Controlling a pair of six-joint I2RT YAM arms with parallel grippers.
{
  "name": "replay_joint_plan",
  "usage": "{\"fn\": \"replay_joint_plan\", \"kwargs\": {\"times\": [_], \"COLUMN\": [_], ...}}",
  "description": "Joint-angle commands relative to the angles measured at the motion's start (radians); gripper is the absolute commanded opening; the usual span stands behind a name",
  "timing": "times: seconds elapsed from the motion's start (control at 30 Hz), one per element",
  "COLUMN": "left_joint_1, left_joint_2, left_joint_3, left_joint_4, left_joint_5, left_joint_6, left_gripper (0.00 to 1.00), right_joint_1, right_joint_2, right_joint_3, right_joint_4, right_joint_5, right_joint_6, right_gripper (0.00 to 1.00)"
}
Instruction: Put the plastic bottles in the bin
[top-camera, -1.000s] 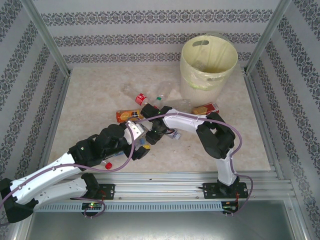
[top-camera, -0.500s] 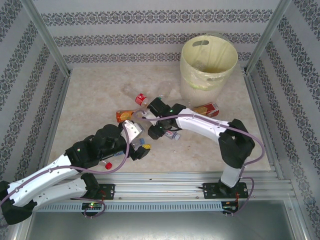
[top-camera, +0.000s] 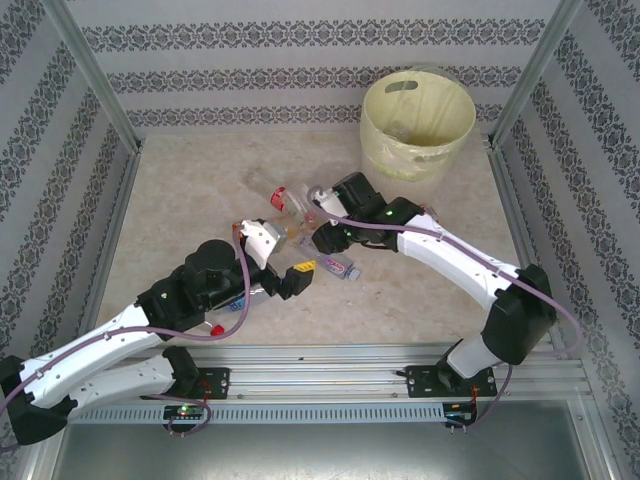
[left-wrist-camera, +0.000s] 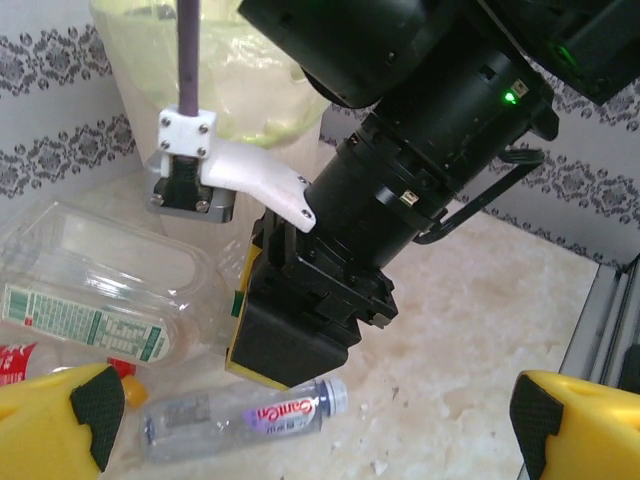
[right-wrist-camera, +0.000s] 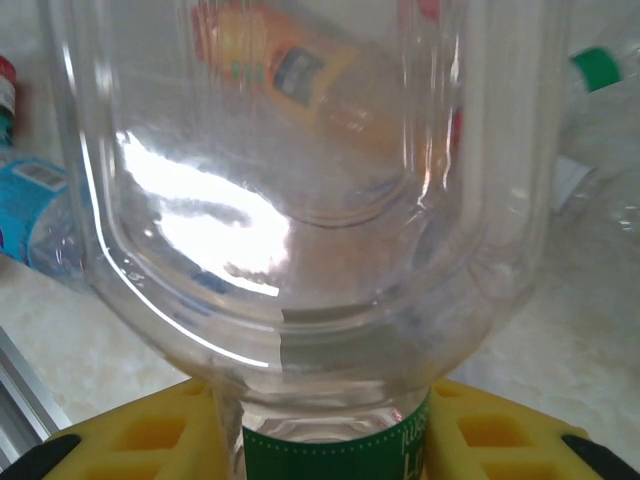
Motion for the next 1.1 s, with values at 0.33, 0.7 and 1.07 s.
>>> {"fn": "replay_joint_plan", "kwargs": {"times": [0.33,0.7,1.07], "left_joint_1": [0.048,0.083,0.109], "left_joint_2": [0.14,0.185,0.216], "left_joint_3": [0.209,0.195,0.148], "left_joint_4": [0.092,0.195,0.253], "left_joint_5": [0.119,0.139,0.135], "left_joint_6": [0.002,-0.051,0.003], "left_gripper": [1.0,1.0,1.0], "right_joint_1": [-0.122,-0.231,-0.438], "right_joint_2": [-0.114,-0.044,0.163], "right_joint_3": [0.172,0.441,0.719], "right_joint_4": [0.027,-0.073,-0.229], "right_joint_5": [-0.005,0.146,0.191], "right_joint_6": [0.044,-0.011,-0.005], "right_gripper": [0.39,0.4,0.39]}}
